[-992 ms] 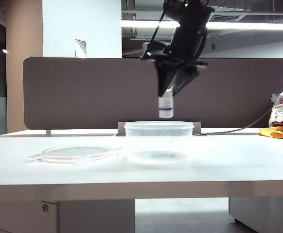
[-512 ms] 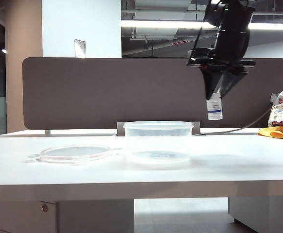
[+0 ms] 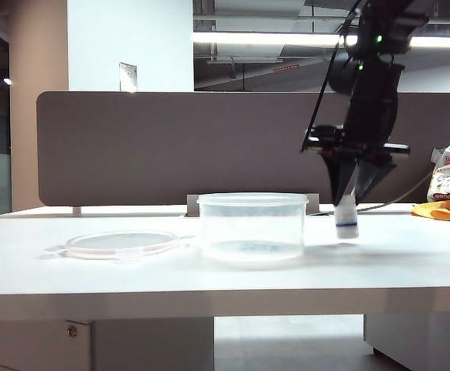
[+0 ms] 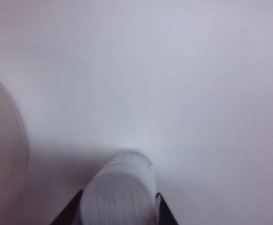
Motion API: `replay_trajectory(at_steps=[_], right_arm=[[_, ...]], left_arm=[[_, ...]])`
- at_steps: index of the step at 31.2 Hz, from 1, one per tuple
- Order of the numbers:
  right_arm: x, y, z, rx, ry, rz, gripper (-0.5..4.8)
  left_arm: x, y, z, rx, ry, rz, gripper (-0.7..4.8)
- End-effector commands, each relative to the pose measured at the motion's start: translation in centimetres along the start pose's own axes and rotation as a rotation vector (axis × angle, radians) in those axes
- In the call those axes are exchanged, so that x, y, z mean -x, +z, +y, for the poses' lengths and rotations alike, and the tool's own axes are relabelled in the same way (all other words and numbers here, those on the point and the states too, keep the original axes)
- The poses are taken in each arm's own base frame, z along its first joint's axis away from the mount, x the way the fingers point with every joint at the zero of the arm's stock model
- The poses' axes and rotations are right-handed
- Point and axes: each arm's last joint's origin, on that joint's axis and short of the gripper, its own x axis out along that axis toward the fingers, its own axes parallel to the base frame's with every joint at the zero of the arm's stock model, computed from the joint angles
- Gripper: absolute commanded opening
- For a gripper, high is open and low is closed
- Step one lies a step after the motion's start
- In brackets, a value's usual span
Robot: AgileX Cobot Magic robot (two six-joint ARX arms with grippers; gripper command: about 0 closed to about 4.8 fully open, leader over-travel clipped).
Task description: Remove the lid of the round box, pick up the small white medicine bottle inside, and place it on the table.
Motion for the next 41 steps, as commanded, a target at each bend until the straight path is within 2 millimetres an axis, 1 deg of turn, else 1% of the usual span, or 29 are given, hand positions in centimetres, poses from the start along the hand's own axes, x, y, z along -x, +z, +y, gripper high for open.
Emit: replay_trajectory(at_steps=[1,7,9,10,11,12,20,23,26,27,29,31,32,33,36,37,41], right_arm=[[-0.5,0.0,0.1,-0.012,0.016,0.012,1.17],[-1.0,-0.1,0.0,-0.015,0.017,0.027,1.22],[-0.9,-0.1,0.0,-0.022,0.017,0.026,1.84],[-0.9,-0.1,0.0,-0.024,0.017,0.027,2.29],[-0.9,-0.1,0.0,-0.028,0.017,0.029,2.53],[-0.9,-0.1,0.0,-0.033,0.017,0.034,2.66],[-0.5,-0.3,0.1,-0.047,0.014,0.052,2.76],[0.1,0.0,0.1,-0.044,0.012,0.009,2.78],[1.5,0.6,0.2,-0.038,0.009,-0.068,3.22],[2.1,0.8,0.2,-0.035,0.007,-0.102,3.3],[3.3,1.2,0.4,-0.034,0.024,-0.162,3.3],[4.9,1.5,0.7,-0.021,0.078,-0.229,3.27],[5.7,1.5,0.8,-0.023,0.096,-0.255,3.17],[6.7,1.6,1.0,-0.025,0.112,-0.286,2.83],[9.4,1.4,1.3,-0.008,0.138,-0.35,1.23],[10.6,1.2,1.5,-0.002,0.144,-0.376,0.86],[15.0,0.3,2.0,0.021,0.153,-0.464,0.84]], left_arm=[[0.3,0.1,0.0,-0.005,0.0,-0.017,1.61],[0.3,0.1,0.0,-0.006,0.0,-0.018,1.61],[0.3,0.1,0.0,-0.006,0.001,-0.019,1.61],[0.3,0.1,0.0,-0.006,0.0,-0.02,1.61],[0.3,0.2,0.0,-0.006,0.001,-0.023,1.61],[0.3,0.2,0.0,-0.007,0.002,-0.026,1.61],[0.3,0.2,0.0,-0.008,0.003,-0.033,1.61],[0.3,0.3,0.0,-0.008,0.004,-0.035,1.61],[0.3,0.3,0.0,-0.009,0.006,-0.038,1.61],[0.3,0.3,0.0,-0.01,0.007,-0.041,1.61],[0.3,0.4,0.1,-0.016,0.017,-0.048,1.61],[0.3,0.5,0.2,-0.02,0.05,-0.049,1.61],[0.3,0.5,0.3,-0.031,0.067,-0.05,1.6],[0.2,0.6,0.3,-0.047,0.089,-0.052,1.53],[-0.1,0.8,0.7,-0.046,0.155,-0.067,1.45],[-0.2,0.7,0.9,-0.04,0.176,-0.077,1.45],[-1.0,-0.3,2.9,0.03,0.215,-0.119,1.45]])
